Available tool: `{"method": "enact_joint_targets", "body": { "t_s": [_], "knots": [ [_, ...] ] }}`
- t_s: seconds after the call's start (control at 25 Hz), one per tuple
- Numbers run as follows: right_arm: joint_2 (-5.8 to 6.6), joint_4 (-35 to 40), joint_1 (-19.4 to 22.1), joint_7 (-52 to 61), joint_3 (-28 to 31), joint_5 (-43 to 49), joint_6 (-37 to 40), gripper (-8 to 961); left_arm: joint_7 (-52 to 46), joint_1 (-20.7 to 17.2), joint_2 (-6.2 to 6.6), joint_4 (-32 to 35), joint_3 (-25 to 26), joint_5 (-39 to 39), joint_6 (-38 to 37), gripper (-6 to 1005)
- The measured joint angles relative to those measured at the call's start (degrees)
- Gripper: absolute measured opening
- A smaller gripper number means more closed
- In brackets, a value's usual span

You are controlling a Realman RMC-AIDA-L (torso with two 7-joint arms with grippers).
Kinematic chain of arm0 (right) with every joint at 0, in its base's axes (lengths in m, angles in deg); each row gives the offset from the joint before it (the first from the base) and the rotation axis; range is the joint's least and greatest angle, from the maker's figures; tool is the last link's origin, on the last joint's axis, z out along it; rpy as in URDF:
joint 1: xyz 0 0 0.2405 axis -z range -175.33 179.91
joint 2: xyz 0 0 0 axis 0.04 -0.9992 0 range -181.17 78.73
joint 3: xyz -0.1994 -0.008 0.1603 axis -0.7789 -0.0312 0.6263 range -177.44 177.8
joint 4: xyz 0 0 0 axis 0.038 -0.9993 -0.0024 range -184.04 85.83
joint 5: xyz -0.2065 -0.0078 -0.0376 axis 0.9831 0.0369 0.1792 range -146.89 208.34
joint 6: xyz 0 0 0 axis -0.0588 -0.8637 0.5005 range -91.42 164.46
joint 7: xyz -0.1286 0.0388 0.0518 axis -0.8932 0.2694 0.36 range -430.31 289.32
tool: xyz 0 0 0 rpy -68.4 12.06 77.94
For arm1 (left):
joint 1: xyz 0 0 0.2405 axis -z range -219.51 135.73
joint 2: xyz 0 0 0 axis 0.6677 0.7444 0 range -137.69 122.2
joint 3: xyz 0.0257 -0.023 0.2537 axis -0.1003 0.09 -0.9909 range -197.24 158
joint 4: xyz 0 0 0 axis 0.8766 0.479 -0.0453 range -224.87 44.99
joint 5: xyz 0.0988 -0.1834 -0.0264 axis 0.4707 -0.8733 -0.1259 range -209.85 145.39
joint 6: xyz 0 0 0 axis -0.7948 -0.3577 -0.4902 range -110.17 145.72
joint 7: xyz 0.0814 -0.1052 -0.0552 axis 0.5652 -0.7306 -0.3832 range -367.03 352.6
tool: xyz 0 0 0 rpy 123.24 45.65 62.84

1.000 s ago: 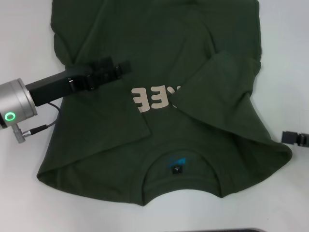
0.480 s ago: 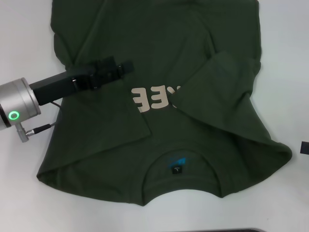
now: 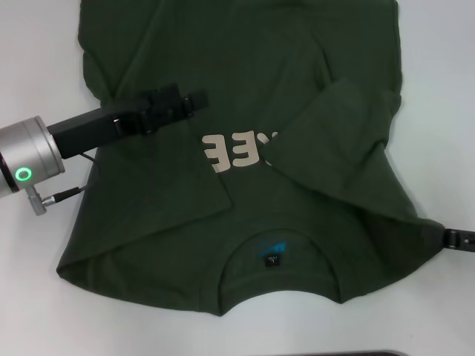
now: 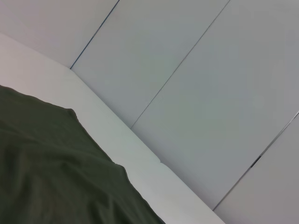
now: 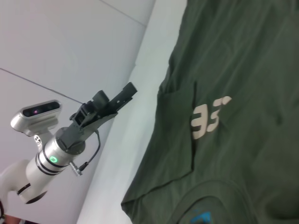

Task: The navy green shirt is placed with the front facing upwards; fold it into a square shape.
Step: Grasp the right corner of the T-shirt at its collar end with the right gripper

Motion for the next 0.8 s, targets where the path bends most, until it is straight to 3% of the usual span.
{"method": "enact_joint_targets", "body": {
  "t_s": [0.24,0.8],
  "knots": [
    [-1.83,-0.69,-0.11,0.42,0.0,0.07,-2.51,646,0.68,0.08,0.0,0.01,0.0,0.01,-0.01,879],
    [-1.72,-2.68,2.62,0.16,6.81,0.61,-4.68,647,0.95,0.67,0.03,0.01,-0.21,0.24,0.18,878]
  ]
}}
